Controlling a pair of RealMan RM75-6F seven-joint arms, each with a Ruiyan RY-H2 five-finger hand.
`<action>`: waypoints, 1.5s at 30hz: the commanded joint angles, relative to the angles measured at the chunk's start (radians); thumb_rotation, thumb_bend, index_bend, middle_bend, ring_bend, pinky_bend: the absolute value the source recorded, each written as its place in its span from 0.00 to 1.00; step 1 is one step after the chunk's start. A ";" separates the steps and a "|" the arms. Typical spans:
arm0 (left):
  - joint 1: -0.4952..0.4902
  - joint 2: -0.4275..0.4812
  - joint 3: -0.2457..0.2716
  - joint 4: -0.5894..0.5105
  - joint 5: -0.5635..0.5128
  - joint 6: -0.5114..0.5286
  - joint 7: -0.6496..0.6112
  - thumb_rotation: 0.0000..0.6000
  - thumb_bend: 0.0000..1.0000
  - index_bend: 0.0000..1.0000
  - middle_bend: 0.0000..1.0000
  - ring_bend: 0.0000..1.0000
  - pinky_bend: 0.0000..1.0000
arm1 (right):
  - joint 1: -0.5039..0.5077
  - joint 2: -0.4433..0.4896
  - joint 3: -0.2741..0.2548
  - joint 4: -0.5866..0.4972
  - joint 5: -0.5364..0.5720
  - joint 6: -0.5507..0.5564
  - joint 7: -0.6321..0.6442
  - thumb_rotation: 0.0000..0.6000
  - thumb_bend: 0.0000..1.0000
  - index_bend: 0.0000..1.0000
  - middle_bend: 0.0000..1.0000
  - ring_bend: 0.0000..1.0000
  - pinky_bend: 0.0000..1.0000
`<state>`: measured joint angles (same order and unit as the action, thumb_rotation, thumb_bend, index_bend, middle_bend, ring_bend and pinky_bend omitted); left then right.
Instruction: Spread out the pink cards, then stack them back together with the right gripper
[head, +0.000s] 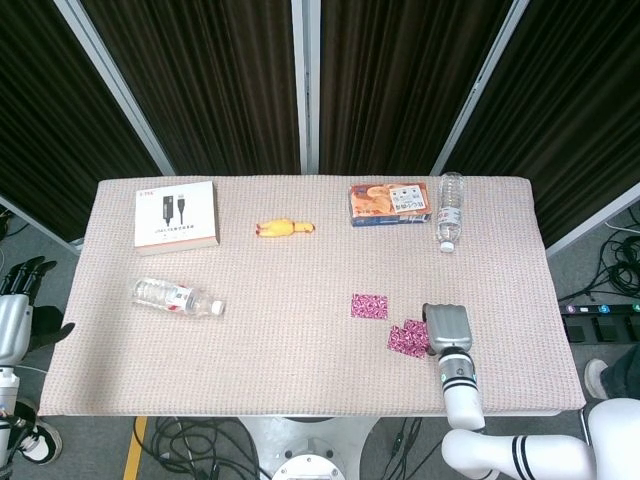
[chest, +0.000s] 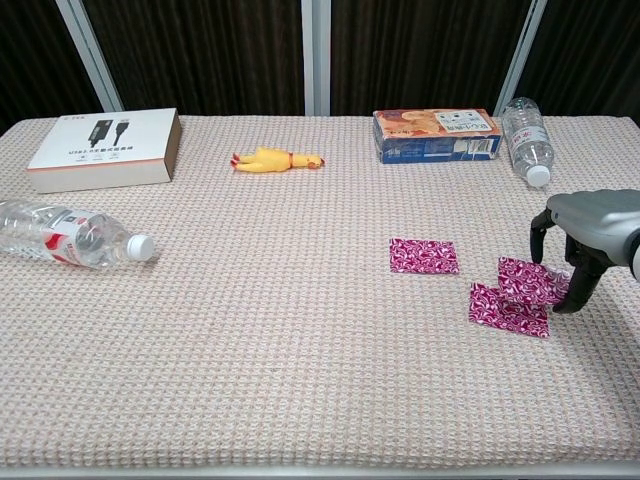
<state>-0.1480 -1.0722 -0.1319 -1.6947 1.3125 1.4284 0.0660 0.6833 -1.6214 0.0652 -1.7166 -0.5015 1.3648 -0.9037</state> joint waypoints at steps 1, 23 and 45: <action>0.000 0.000 0.000 0.000 0.000 -0.001 -0.002 1.00 0.06 0.23 0.23 0.16 0.38 | -0.008 -0.011 0.001 0.005 -0.004 0.005 -0.001 1.00 0.00 0.45 1.00 1.00 0.97; 0.000 0.003 0.000 0.001 0.001 -0.003 -0.007 1.00 0.06 0.23 0.23 0.16 0.38 | -0.043 -0.066 0.021 0.020 -0.036 0.012 -0.027 1.00 0.00 0.45 1.00 1.00 0.97; 0.002 0.007 -0.001 0.000 0.002 -0.003 -0.018 1.00 0.06 0.23 0.23 0.16 0.38 | -0.057 -0.113 0.038 0.048 -0.039 0.012 -0.069 1.00 0.00 0.45 1.00 1.00 0.97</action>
<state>-0.1455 -1.0650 -0.1328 -1.6945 1.3144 1.4248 0.0484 0.6268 -1.7347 0.1035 -1.6683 -0.5398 1.3766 -0.9728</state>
